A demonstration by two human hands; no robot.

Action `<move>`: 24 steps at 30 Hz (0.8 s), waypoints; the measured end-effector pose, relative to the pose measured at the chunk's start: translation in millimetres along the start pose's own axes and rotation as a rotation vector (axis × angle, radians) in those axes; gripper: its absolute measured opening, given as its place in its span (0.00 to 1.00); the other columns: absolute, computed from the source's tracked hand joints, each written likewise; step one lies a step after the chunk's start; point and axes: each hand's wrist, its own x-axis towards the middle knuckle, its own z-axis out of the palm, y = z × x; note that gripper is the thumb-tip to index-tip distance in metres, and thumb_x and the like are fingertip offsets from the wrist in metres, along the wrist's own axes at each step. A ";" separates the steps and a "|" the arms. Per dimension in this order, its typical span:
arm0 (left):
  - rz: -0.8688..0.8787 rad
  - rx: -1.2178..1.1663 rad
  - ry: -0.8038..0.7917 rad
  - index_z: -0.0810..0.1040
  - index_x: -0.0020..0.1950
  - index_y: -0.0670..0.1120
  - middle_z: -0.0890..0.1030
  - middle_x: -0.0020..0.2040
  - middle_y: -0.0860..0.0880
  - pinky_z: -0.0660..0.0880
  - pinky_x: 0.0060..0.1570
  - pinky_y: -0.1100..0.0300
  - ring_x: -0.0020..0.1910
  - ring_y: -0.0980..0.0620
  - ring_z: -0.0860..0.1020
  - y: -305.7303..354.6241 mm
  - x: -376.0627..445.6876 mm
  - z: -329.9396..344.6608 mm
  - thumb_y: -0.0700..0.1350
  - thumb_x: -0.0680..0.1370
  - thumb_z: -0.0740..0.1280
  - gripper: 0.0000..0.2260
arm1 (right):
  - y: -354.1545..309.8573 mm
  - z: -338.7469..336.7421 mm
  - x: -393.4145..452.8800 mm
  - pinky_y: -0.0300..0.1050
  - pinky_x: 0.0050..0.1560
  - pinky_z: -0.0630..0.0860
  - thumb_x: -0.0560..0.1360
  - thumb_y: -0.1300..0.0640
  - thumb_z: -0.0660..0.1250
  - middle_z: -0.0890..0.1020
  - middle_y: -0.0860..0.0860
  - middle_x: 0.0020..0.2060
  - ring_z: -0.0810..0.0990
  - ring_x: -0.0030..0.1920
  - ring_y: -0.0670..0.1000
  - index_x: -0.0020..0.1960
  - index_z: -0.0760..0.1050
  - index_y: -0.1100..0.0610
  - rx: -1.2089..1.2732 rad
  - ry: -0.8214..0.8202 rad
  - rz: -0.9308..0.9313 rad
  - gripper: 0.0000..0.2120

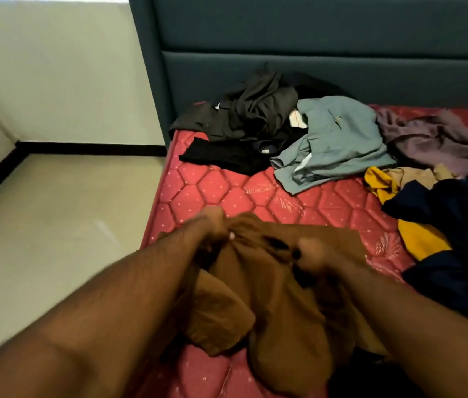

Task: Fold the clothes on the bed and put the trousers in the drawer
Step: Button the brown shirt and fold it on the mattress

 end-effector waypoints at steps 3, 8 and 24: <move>0.246 -0.257 0.588 0.75 0.54 0.44 0.82 0.51 0.42 0.74 0.46 0.54 0.50 0.44 0.80 28.7 -28.2 -58.7 0.49 0.76 0.70 0.12 | -11.9 -90.0 -16.6 0.51 0.48 0.77 0.76 0.56 0.63 0.83 0.57 0.47 0.80 0.50 0.60 0.53 0.79 0.55 0.007 0.610 -0.039 0.09; 0.449 -0.478 0.846 0.77 0.58 0.52 0.82 0.50 0.52 0.73 0.47 0.58 0.47 0.51 0.78 48.1 -96.3 -111.4 0.47 0.71 0.73 0.16 | -44.8 -156.8 -89.2 0.46 0.41 0.68 0.73 0.49 0.68 0.83 0.57 0.49 0.80 0.51 0.60 0.54 0.77 0.53 -0.129 0.954 -0.225 0.12; 0.028 0.102 0.404 0.71 0.68 0.48 0.74 0.66 0.42 0.73 0.59 0.51 0.63 0.39 0.75 -121.5 -151.1 107.2 0.51 0.75 0.65 0.22 | 10.9 118.7 -144.1 0.46 0.55 0.74 0.76 0.46 0.63 0.76 0.57 0.60 0.77 0.60 0.58 0.60 0.75 0.58 -0.267 0.162 0.026 0.19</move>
